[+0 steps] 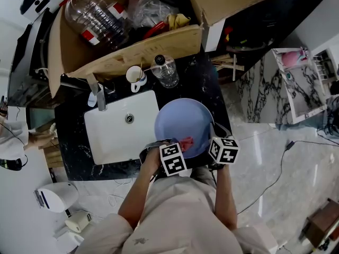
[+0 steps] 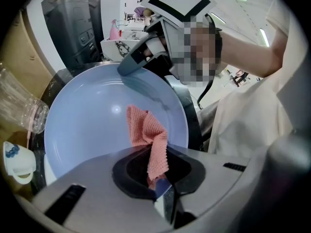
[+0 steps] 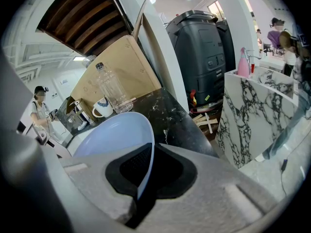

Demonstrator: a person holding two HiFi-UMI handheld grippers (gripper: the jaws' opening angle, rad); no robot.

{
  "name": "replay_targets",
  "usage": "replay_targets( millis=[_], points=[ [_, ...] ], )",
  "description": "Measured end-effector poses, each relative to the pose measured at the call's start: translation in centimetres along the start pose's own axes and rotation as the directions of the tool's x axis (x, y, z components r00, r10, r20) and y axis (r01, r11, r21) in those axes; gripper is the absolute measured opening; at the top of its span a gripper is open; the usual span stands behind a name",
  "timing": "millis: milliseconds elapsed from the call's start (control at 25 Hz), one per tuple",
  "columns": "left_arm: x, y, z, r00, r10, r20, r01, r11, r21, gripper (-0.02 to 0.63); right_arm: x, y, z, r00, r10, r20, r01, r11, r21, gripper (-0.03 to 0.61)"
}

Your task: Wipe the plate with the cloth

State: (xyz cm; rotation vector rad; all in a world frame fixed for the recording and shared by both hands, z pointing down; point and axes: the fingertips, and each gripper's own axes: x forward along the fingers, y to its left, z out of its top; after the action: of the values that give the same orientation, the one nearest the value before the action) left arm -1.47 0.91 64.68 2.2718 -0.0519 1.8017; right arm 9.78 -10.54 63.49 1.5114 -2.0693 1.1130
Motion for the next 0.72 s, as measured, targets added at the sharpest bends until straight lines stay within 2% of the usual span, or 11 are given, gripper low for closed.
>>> replay_targets(
  millis=[320, 720],
  points=[
    [-0.4, 1.5, -1.5, 0.998, 0.061, -0.020, -0.062, 0.997, -0.050, 0.032, 0.0, 0.0, -0.1, 1.000, 0.001, 0.000, -0.001, 1.000, -0.002, 0.020],
    [-1.2, 4.4, -3.3, 0.985, 0.162, -0.056, -0.168, 0.978, -0.126, 0.034, -0.1, 0.0, 0.0, 1.000, -0.001, 0.000, 0.001, 1.000, -0.005, 0.021]
  ],
)
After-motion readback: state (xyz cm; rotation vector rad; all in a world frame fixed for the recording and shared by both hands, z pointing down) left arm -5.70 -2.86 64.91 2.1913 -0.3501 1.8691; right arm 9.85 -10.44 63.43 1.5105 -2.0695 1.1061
